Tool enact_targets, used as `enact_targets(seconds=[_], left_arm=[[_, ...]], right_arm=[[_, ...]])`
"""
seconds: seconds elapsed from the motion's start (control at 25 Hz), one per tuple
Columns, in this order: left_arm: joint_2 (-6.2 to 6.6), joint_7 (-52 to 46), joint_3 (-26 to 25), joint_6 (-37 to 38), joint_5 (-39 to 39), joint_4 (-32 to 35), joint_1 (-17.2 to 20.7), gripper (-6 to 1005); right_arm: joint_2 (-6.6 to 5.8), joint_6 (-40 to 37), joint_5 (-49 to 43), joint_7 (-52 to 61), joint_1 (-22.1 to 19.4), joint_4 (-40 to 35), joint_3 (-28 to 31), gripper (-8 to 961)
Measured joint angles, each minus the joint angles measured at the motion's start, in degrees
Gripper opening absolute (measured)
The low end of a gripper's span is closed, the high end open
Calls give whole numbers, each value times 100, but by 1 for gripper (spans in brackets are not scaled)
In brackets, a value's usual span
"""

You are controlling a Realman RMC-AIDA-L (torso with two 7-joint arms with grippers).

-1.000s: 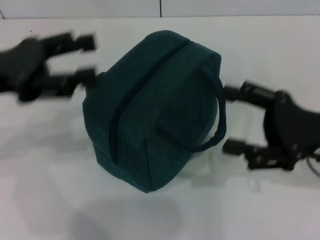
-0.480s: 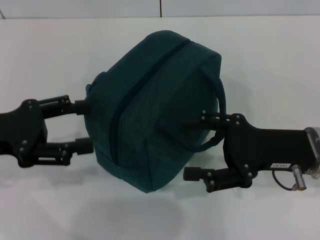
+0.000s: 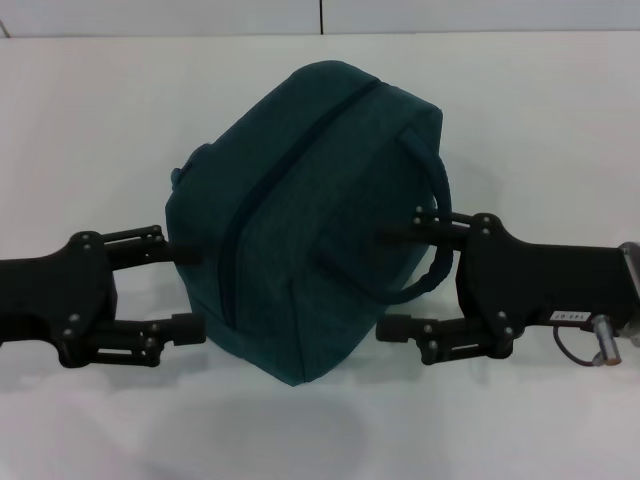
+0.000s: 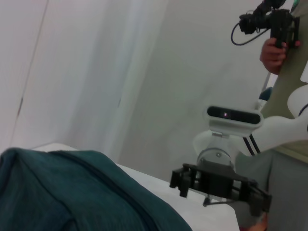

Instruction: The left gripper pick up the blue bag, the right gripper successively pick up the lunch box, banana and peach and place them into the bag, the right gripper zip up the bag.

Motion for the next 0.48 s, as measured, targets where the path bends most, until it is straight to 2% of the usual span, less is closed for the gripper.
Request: enact_targets(seconds=[0.48], left_arm=[[-99, 10, 10, 3, 154, -30, -49, 876]], right_arm=[[-118, -39, -9, 60, 0, 7, 51, 861]])
